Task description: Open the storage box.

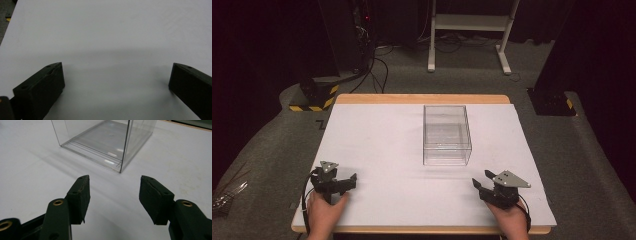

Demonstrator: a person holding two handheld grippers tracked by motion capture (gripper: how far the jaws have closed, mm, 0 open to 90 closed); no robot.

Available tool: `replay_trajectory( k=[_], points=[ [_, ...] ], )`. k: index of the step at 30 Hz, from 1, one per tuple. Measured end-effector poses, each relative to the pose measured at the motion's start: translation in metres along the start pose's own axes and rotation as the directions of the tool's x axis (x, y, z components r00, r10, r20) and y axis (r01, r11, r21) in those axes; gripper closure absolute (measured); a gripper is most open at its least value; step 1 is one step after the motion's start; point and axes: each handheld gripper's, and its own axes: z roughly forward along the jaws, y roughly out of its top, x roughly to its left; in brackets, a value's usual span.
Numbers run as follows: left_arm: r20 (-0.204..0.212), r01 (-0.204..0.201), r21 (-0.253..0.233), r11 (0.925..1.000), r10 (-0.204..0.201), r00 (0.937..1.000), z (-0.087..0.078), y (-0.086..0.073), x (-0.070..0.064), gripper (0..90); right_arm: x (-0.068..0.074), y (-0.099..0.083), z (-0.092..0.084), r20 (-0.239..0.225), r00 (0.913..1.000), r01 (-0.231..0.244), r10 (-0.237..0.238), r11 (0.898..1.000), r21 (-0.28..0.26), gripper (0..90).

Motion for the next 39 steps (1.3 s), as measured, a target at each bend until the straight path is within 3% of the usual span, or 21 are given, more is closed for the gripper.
replay_trajectory(
  k=[12,23,30,39],
  points=[
    [0.000,0.000,0.000,1.0000,0.000,1.0000,0.000,0.000,0.000,0.3,0.010,0.014,0.008,-0.062,0.9981,-0.004,0.004,1.000,-0.007,43.2],
    [0.000,0.000,0.000,1.0000,0.000,1.0000,0.000,0.000,0.000,0.3,0.018,0.031,0.021,-0.053,0.9986,0.001,-0.002,1.000,-0.007,44.0],
    [0.000,0.000,0.000,1.0000,0.000,1.0000,0.000,0.000,0.000,0.3,0.024,0.038,0.028,-0.050,0.9983,-0.029,0.028,0.999,-0.021,44.6],
    [0.000,0.000,0.000,1.0000,0.000,1.0000,0.000,0.000,0.000,0.3,0.031,0.047,0.038,-0.068,0.9971,-0.035,0.034,0.999,-0.024,49.2]
  ],
)
